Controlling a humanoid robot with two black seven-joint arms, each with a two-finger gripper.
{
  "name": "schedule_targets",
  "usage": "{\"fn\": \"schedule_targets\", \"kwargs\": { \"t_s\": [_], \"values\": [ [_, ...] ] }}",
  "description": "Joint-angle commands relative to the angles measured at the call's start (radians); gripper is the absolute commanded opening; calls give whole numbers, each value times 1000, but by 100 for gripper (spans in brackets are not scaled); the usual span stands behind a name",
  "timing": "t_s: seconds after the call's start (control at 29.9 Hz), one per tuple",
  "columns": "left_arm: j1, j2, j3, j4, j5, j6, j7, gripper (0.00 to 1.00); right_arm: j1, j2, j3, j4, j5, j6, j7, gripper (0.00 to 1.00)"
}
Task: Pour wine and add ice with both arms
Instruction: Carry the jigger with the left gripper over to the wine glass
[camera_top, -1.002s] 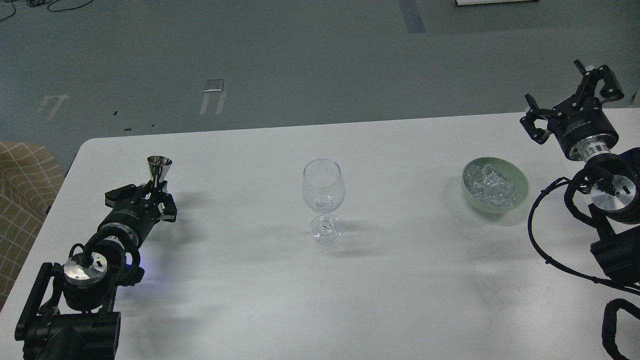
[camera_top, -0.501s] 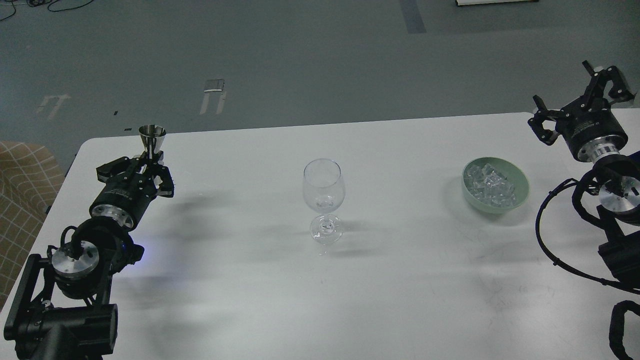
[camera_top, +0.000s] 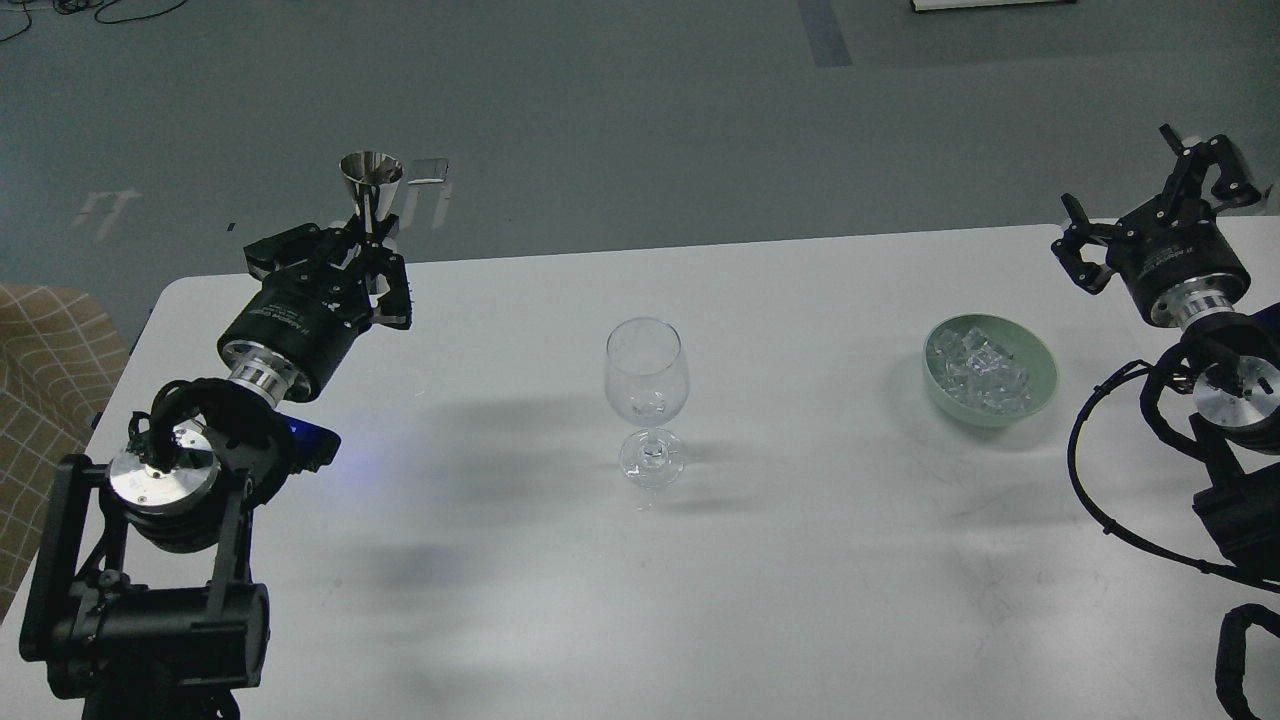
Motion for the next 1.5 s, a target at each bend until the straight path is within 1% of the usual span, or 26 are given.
{"fn": "schedule_targets", "kwargs": {
  "t_s": [0.0,0.23,0.4,0.73,0.87,0.97,1.24,1.47],
  "values": [
    [47,-16,60,-79,2,1,6,10,-2,-1,0,0,0,0,0,100],
    [146,-28,152,-154,5,-10,9,10,-9,-4,0,0,0,0,0,100],
    [164,-30,204,-154,14,-28,3,10,-12,2,0,0,0,0,0,100],
    [153,-7,255,-154,23,-27,3,10,-11,4,2,0,0,0,0,100],
    [153,-2,313,-154,120,-28,20,10,-11,4,2,0,0,0,0,100],
    [152,-7,319,-156,129,-28,31,10,-11,4,2,0,0,0,2,100],
    [129,7,330,-156,155,-28,40,10,-8,-2,2,0,0,2,2,100],
    [92,56,370,-156,172,-28,42,10,-6,-2,2,0,0,2,2,100]
  ]
}}
